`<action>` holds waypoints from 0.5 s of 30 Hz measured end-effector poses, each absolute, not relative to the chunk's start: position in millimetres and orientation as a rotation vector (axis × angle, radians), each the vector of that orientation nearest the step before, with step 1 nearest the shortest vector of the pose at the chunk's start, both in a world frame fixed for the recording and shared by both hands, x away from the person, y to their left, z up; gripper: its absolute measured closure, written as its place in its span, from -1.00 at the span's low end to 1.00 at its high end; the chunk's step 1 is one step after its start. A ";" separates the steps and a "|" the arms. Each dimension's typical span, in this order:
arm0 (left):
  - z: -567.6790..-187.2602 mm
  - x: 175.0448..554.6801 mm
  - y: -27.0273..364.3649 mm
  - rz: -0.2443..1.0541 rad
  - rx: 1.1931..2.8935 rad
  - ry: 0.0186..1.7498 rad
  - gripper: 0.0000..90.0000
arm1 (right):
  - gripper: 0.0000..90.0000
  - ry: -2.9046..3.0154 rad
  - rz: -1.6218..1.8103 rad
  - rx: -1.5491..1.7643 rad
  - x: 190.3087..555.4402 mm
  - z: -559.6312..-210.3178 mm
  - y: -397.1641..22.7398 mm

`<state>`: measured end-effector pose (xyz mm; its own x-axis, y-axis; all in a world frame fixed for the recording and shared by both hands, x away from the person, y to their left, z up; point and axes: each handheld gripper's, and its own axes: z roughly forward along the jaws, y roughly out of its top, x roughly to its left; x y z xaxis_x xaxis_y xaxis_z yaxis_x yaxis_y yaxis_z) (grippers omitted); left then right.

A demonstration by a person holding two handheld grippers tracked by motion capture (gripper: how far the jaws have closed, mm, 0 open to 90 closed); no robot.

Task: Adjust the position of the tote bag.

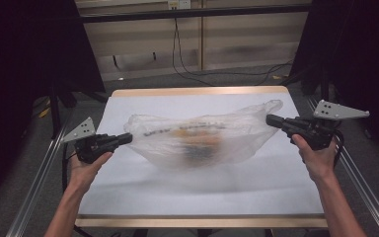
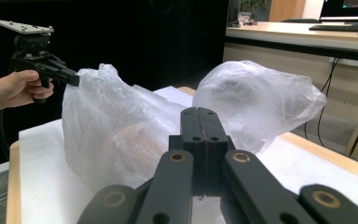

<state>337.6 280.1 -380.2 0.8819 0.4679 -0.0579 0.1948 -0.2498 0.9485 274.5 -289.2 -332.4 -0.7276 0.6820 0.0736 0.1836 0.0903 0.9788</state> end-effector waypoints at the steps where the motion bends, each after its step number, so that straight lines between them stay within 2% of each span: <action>1: -380.6 337.3 280.8 0.288 1.839 0.499 1.00 | 1.00 1.984 1.664 0.852 274.3 -334.3 -289.8; 15: -392.2 339.0 273.8 0.249 1.886 0.475 1.00 | 1.00 2.070 1.611 0.885 279.2 -359.5 -287.4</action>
<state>339.0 273.8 -392.2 0.8967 0.4392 -0.0557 0.2044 -0.2992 0.9321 279.2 -287.4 -359.5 -0.7338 0.6738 0.0863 0.2494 0.1490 0.9569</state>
